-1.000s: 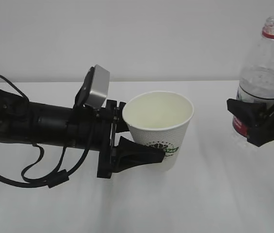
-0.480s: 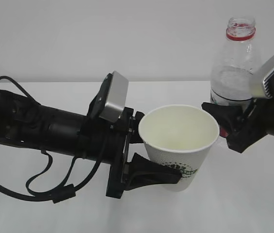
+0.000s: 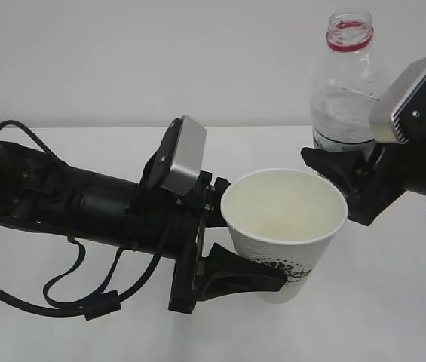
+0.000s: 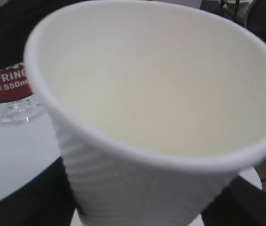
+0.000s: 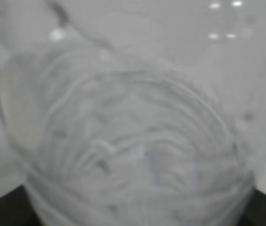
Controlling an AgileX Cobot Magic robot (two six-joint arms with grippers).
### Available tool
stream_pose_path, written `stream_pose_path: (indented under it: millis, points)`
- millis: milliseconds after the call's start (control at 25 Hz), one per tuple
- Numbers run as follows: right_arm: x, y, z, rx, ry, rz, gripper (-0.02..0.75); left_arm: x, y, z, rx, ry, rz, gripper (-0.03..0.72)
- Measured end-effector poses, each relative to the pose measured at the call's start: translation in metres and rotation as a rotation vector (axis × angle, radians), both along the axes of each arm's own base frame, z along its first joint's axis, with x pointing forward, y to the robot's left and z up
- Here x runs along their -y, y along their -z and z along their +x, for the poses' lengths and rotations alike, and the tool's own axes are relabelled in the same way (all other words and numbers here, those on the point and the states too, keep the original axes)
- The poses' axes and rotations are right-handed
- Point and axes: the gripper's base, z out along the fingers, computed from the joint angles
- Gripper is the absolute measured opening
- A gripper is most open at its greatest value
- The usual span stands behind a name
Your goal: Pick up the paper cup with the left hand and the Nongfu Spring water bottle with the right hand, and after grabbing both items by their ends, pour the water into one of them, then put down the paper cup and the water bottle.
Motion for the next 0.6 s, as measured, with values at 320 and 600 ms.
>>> stream_pose_path:
  millis: [320, 600]
  points:
    - [-0.0019, -0.0057, 0.0032, 0.053, -0.043, -0.082, 0.503, 0.0001, -0.0004, -0.0003, -0.001, 0.004, -0.005, 0.522]
    - [-0.0018, -0.0053, 0.0031, 0.096, -0.069, -0.152, 0.503, 0.0004, -0.0012, 0.0010, -0.008, -0.013, -0.013, 0.522]
